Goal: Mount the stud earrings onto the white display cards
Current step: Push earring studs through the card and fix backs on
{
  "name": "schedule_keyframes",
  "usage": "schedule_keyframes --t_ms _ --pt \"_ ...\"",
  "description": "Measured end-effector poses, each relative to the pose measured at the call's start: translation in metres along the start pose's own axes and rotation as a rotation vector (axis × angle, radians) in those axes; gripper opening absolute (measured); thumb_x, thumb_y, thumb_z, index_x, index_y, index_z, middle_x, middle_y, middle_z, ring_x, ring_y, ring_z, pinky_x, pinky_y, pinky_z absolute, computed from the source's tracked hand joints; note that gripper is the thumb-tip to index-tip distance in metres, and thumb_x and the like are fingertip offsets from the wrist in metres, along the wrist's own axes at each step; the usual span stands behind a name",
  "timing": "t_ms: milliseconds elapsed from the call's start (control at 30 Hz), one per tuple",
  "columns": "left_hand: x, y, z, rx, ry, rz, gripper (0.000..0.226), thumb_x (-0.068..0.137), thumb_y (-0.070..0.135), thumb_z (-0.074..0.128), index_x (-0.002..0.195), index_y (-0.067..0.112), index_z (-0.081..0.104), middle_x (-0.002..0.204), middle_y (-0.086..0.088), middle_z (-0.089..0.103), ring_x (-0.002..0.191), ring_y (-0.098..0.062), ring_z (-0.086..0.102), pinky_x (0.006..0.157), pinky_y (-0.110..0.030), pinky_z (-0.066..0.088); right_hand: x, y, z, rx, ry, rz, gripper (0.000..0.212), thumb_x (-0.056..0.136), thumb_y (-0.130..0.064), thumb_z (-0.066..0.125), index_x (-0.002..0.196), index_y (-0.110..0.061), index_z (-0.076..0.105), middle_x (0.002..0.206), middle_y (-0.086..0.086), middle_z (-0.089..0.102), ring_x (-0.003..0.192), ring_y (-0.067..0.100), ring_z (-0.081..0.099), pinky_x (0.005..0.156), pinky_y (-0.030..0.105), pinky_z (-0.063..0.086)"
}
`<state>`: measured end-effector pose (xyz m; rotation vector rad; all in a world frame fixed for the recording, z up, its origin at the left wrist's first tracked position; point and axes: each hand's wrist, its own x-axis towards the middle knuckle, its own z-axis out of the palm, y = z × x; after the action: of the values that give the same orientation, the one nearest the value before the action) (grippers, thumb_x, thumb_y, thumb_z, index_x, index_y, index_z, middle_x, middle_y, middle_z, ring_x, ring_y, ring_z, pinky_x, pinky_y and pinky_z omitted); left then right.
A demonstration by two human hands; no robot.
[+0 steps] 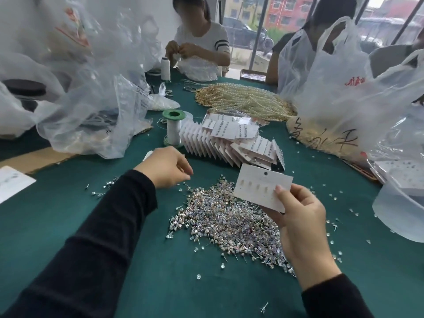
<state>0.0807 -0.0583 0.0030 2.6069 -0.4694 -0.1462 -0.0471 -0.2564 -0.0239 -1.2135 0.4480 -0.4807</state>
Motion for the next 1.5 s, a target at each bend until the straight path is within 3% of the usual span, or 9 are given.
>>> schedule_keyframes --t_ms 367,533,800,867,933,1000,1067,1200,1500 --pt "0.001 -0.009 0.028 -0.027 -0.062 0.096 0.009 0.079 0.016 0.068 0.083 0.021 0.074 0.068 0.009 0.061 0.064 0.000 0.052 0.056 -0.006 0.034 -0.005 0.011 -0.007 -0.051 -0.023 -0.046 0.009 0.088 -0.004 0.056 0.088 -0.009 0.063 0.075 -0.003 0.072 0.071 0.011 0.068 0.057 0.026 0.057" --pt "0.002 -0.009 0.029 0.026 -0.052 0.105 0.015 0.082 0.010 0.063 0.088 0.018 0.073 0.074 0.007 0.059 0.075 -0.009 0.054 0.071 -0.017 0.040 -0.007 0.011 -0.006 -0.047 -0.033 -0.035 0.010 0.088 -0.003 0.055 0.086 -0.009 0.062 0.074 -0.003 0.072 0.068 0.010 0.068 0.054 0.024 0.056" --pt "0.000 -0.009 0.028 0.045 0.009 0.143 0.008 0.082 0.012 0.064 0.077 0.018 0.064 0.076 0.004 0.060 0.077 -0.013 0.052 0.071 -0.021 0.039 -0.011 0.009 -0.007 -0.046 -0.053 -0.004 0.009 0.088 -0.005 0.055 0.088 -0.009 0.062 0.078 -0.001 0.073 0.071 0.011 0.068 0.061 0.029 0.058" --pt "-0.003 -0.005 0.025 -0.093 0.078 0.180 0.014 0.080 0.012 0.066 0.071 0.022 0.062 0.071 0.009 0.060 0.069 -0.008 0.055 0.063 -0.015 0.040 -0.011 0.007 -0.006 0.000 -0.058 0.029 0.009 0.088 -0.003 0.054 0.088 -0.009 0.061 0.078 -0.001 0.073 0.071 0.011 0.068 0.057 0.027 0.058" --pt "-0.010 0.005 0.022 -0.395 0.077 0.233 0.017 0.077 0.008 0.069 0.072 0.023 0.064 0.067 0.008 0.065 0.058 -0.002 0.059 0.059 -0.011 0.045 -0.012 0.006 -0.005 0.076 -0.068 0.090 0.010 0.087 0.000 0.053 0.086 -0.008 0.060 0.078 0.002 0.073 0.070 0.013 0.069 0.052 0.025 0.055" --pt "-0.019 0.018 0.022 -0.719 0.007 0.289 0.020 0.075 0.001 0.069 0.076 0.022 0.068 0.064 0.001 0.069 0.055 -0.005 0.062 0.057 -0.015 0.050 -0.013 0.004 -0.004 0.143 -0.094 0.156 0.011 0.086 0.002 0.052 0.084 -0.006 0.058 0.084 0.009 0.073 0.071 0.017 0.069 0.050 0.025 0.054" --pt "-0.025 0.028 0.027 -0.810 -0.004 0.358 0.018 0.074 0.001 0.069 0.076 0.019 0.070 0.062 0.002 0.069 0.056 -0.007 0.062 0.057 -0.015 0.050 -0.014 0.003 -0.003 0.181 -0.113 0.210 0.009 0.085 0.003 0.052 0.084 -0.005 0.057 0.089 0.015 0.072 0.073 0.021 0.069 0.051 0.027 0.055" --pt "-0.029 0.037 0.035 -0.665 0.065 0.438 0.011 0.074 0.008 0.071 0.076 0.019 0.069 0.065 0.009 0.067 0.060 -0.001 0.060 0.059 -0.012 0.048 -0.014 -0.002 -0.003 0.253 -0.118 0.256 0.008 0.084 0.004 0.052 0.085 -0.003 0.054 0.083 0.017 0.072 0.066 0.022 0.069 0.047 0.024 0.054" --pt "-0.029 0.040 0.042 -0.496 0.217 0.509 0.003 0.076 0.009 0.071 0.077 0.010 0.069 0.069 0.004 0.064 0.064 -0.010 0.059 0.061 -0.021 0.051 -0.018 -0.008 0.001 0.290 -0.145 0.276 0.011 0.083 0.006 0.050 0.080 -0.004 0.053 0.076 0.014 0.072 0.063 0.020 0.069 0.045 0.024 0.053"
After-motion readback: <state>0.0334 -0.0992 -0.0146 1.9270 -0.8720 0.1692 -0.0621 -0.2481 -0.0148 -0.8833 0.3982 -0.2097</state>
